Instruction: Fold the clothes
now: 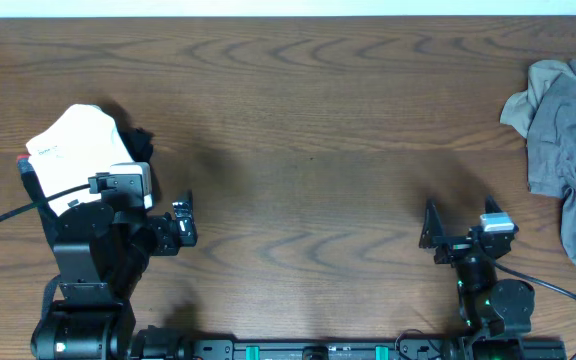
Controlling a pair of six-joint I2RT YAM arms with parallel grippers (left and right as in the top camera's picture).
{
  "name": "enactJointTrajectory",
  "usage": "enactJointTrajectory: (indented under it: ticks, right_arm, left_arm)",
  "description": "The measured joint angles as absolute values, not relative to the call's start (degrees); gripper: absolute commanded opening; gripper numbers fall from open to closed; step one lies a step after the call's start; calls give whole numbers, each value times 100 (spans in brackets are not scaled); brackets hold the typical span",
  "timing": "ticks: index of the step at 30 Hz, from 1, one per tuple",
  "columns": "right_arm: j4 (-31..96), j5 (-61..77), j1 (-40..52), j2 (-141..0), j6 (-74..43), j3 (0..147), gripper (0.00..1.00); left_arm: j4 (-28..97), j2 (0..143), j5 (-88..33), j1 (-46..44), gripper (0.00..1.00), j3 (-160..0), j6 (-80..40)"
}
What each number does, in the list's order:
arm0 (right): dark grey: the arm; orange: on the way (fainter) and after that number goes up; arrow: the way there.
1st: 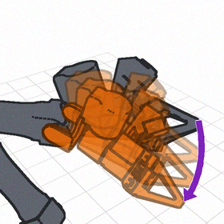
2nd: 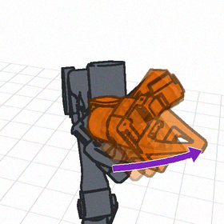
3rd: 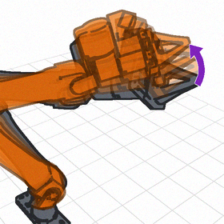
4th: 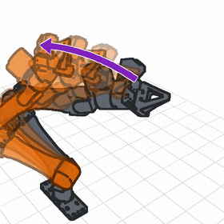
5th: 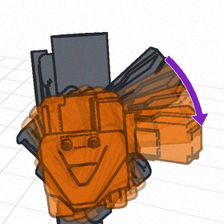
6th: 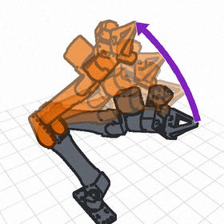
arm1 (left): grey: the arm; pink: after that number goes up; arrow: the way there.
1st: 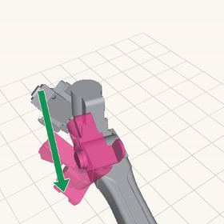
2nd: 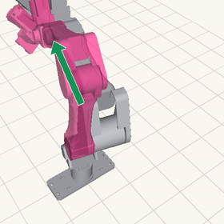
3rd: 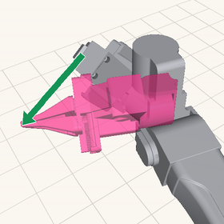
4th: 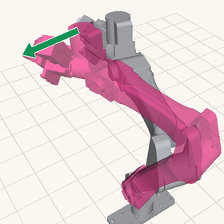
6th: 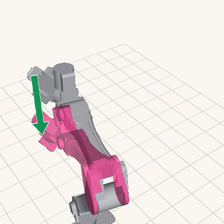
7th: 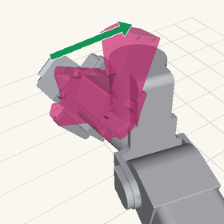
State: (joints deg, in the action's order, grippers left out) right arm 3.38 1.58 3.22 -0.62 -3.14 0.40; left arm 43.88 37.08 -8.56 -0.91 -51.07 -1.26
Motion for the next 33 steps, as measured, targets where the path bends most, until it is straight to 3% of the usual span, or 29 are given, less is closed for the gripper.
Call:
enactJointTrajectory:
  ticks: [33]
  right_arm:
    - [384,172,325,-62,-250,40,99]
  left_arm:
    - [4390,3708,-856,-91,98,-5107,-126]
